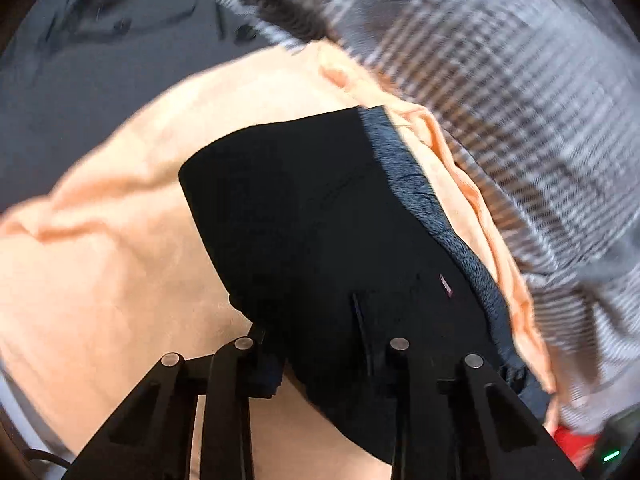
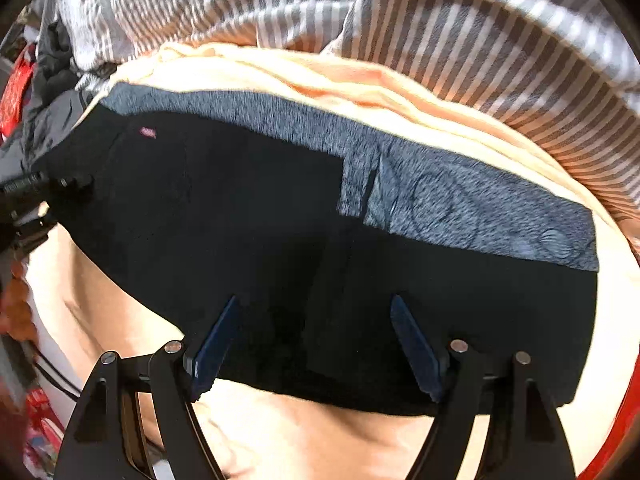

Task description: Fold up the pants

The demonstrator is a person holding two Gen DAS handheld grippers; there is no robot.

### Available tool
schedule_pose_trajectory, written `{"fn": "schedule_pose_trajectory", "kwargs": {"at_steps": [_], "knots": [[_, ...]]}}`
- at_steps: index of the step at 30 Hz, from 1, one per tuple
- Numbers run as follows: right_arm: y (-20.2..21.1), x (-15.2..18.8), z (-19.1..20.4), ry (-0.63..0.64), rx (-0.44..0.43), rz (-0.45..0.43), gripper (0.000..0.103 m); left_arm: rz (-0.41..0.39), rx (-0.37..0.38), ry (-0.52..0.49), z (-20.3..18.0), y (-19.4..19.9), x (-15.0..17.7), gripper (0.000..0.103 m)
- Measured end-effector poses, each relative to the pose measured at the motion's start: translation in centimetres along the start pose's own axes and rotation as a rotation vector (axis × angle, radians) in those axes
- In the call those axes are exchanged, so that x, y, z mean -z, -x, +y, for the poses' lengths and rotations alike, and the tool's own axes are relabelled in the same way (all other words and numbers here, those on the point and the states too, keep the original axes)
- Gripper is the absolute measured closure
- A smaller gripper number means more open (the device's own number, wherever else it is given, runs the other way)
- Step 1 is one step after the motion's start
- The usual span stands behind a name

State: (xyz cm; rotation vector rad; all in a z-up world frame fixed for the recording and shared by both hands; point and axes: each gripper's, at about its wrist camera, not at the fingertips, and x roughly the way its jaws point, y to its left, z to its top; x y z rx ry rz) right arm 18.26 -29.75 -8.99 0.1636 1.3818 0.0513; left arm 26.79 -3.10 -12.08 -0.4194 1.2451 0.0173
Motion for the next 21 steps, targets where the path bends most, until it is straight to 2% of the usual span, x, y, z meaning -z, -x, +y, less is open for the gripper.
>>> {"fn": "schedule_pose_trajectory", "kwargs": {"at_steps": [4,7,11,15,21], "knots": [[2.5,-2.6,0.8,0.007,-0.090,0.010,0.022,-0.069,-0.112,-0.154,-2.8,1.3,1.0,0.072],[4.1,-5.6,2.4,0.026,-0.165,0.028,0.022,-0.107,-0.156,-0.253,-4.3,2.0,1.7,0.072],[5.7,-10.2,5.7,0.060,-0.247,0.042,0.020,-0.132,-0.187,-0.345,-5.8,2.7,2.1,0.072],[4.9,-14.4,10.5,0.112,-0.316,0.123,0.018,-0.157,-0.196,-0.404,-6.9,3.4,2.7,0.072],[1.8,-17.9,18.3,0.290,-0.311,0.257,0.018,-0.195,-0.200,-0.497,-8.4,3.8,3.6,0.072]]}}
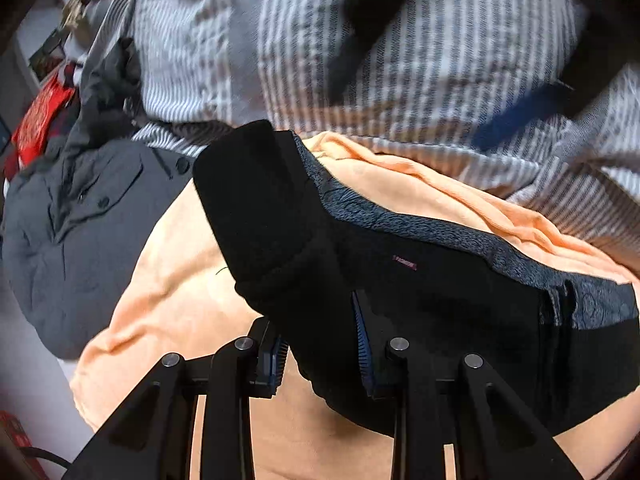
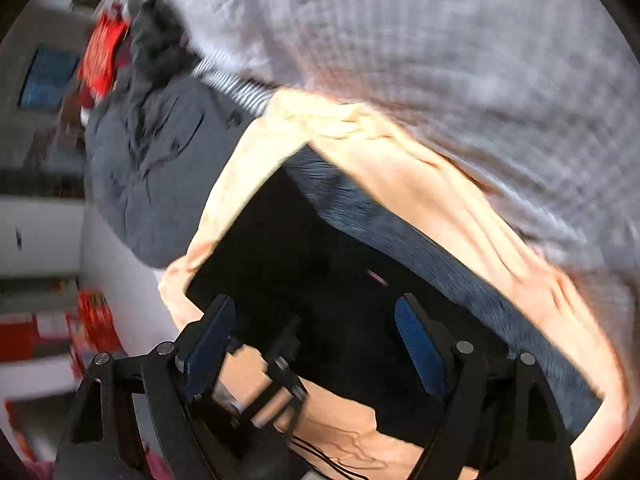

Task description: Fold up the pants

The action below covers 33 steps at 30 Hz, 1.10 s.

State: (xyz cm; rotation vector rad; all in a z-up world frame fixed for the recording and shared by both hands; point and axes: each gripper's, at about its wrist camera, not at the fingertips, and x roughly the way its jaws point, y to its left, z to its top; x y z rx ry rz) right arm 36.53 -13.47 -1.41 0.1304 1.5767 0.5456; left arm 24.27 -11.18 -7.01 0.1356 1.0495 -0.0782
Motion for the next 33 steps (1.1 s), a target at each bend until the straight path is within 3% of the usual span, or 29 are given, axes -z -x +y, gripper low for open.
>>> {"fn": "schedule_pose_trajectory", "kwargs": {"at_steps": [5,11,13,15,18,25,33], "knots": [[-3.5,-3.4,3.0,0.047,-0.050,0.121,0.007,-0.012,0.008,-0.024,-0.7,0.5,-0.1,0.072],[-7.6,-4.2,4.4,0.129,0.073,0.252,0.007,-0.023,0.005,-0.052,-1.3,0.6,-0.1,0.072],[-8.4,-3.8,3.7,0.116,0.071,0.285,0.016,-0.024,0.005,-0.058,-1.3,0.7,-0.1,0.072],[-8.9,-3.1,2.8,0.083,0.025,0.320,0.060,-0.017,0.015,-0.070,-1.4,0.6,-0.1,0.072],[-7.8,-2.1,1.8,0.064,-0.007,0.259,0.081,-0.022,0.023,-0.107,-2.2,1.0,0.1,0.072],[-2.8,1.9,-1.6,-0.033,-0.149,0.071,0.084,-0.065,0.072,-0.174,-4.6,3.6,-0.3,0.072],[4.6,9.3,-7.0,-0.155,-0.300,-0.170,0.084,-0.127,0.149,-0.311,-9.7,8.5,-0.5,0.072]]}}
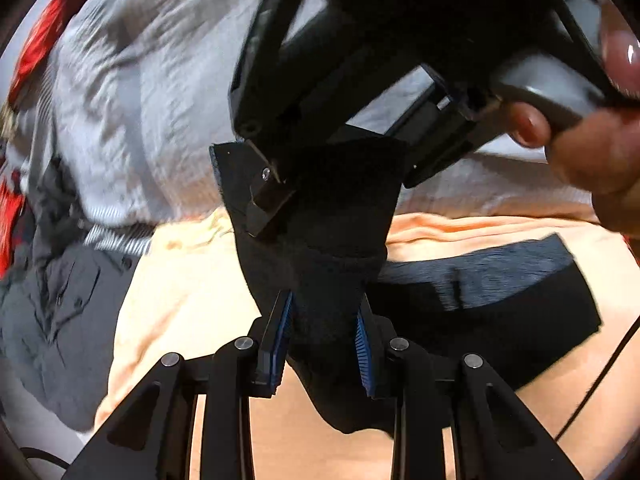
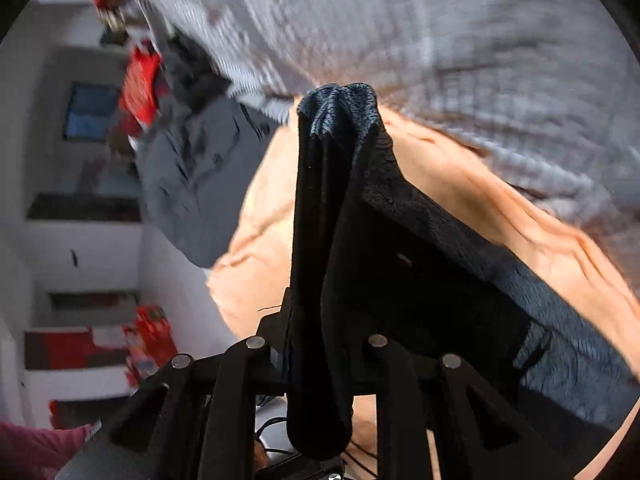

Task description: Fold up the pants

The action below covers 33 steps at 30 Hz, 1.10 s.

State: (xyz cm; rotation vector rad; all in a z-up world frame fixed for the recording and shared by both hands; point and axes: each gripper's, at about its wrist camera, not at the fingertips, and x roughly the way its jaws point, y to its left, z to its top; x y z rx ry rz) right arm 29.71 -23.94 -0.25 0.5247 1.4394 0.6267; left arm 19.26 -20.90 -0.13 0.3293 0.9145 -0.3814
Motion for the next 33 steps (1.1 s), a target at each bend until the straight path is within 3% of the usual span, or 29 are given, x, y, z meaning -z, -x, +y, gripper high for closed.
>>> {"fn": "schedule_pose_trajectory", "kwargs": {"at_steps": [8,14,20,27,31,32,33], "knots": [[9.8,9.0,-6.3,-0.120,-0.050,-0.246,0.084,0.011,0.169,-0.179,-9.1,2.9,-2.0,0.072],[15.7,17.0,-14.4,-0.262,-0.058,-0.381,0.084,0.067,0.255,-0.337,-18.0,2.4,-1.3,0.072],[16.5,23.6,-21.8,-0.389,-0.049,-0.458,0.084,0.148,0.252,-0.497,-24.9,0.2,0.8,0.072],[13.3,26.6,-27.9,-0.527,-0.079,-0.467,0.084,0.260,0.185,-0.602,-28.3,-3.5,3.5,0.072],[12.3,27.3,-28.4,-0.555,-0.109,-0.467,0.080,0.270,0.215,-0.648,-27.6,-3.0,4.1,0.062],[12.4,27.5,-28.4,-0.566,-0.111,-0.462,0.078,0.274,0.221,-0.652,-27.2,-2.8,4.2,0.051],[12.5,27.7,-28.6,-0.584,-0.100,-0.451,0.070,0.288,0.231,-0.642,-26.4,-2.5,4.0,0.050]]}}
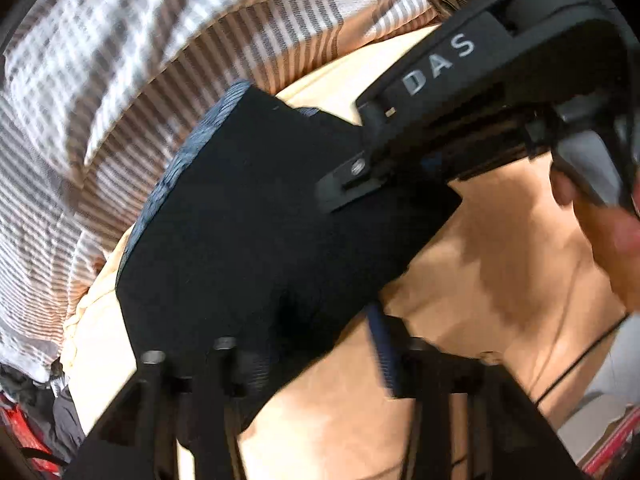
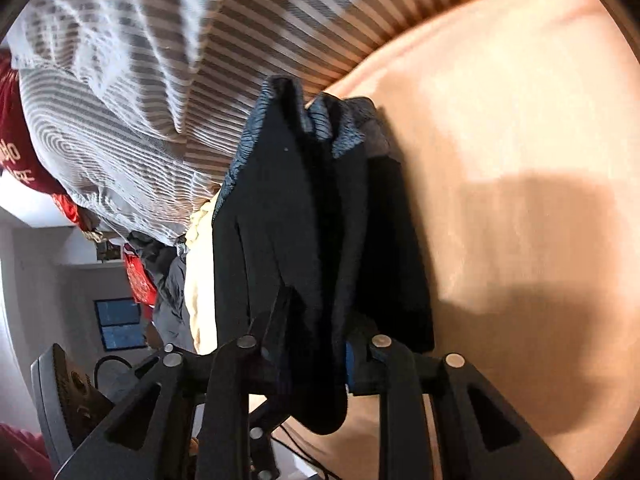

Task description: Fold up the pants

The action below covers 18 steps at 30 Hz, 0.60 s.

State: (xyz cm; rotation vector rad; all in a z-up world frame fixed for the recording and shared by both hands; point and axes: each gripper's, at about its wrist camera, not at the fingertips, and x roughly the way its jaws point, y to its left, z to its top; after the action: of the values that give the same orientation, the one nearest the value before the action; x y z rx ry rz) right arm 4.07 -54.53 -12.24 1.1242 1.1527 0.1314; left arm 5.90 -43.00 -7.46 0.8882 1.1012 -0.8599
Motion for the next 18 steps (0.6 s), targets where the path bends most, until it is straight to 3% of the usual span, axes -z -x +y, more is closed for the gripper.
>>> {"fn": "schedule_pose_trajectory", "kwargs": {"at_steps": [3,5,6,9,14,15,16,18], "knots": [[1.2,0.0,0.4,-0.027,0.055,0.000,0.057,0.030,0.085,0.081,3.1,1.1,1.4,0.050],[3.1,-0.2,0.5,0.010,0.141,-0.049,0.057,0.020,0.116,0.164,5.8,1.9,2.3,0.050],[4.1,-0.5,1.2,0.042,0.184,-0.084,0.057,0.010,0.122,0.220,7.5,2.3,2.7,0.050],[5.5,-1.8,2.2,0.096,0.202,-0.132,0.057,0.003,0.109,0.385,12.3,2.2,3.5,0.049],[2.2,-3.7,4.1,0.131,0.221,-0.070,0.057,0.075,0.088,0.624,17.4,-0.2,4.6,0.049],[1.1,-3.7,4.2,0.135,0.230,-0.046,0.062,0.076,0.089,0.649,18.0,-0.5,4.9,0.049],[0.5,-3.6,4.2,0.137,0.237,-0.029,0.080,0.081,0.085,0.662,18.2,-0.7,5.0,0.049],[0.1,-3.1,4.2,0.148,0.258,-0.032,0.087,0.085,0.087,0.669,18.6,-1.2,5.5,0.049]]}}
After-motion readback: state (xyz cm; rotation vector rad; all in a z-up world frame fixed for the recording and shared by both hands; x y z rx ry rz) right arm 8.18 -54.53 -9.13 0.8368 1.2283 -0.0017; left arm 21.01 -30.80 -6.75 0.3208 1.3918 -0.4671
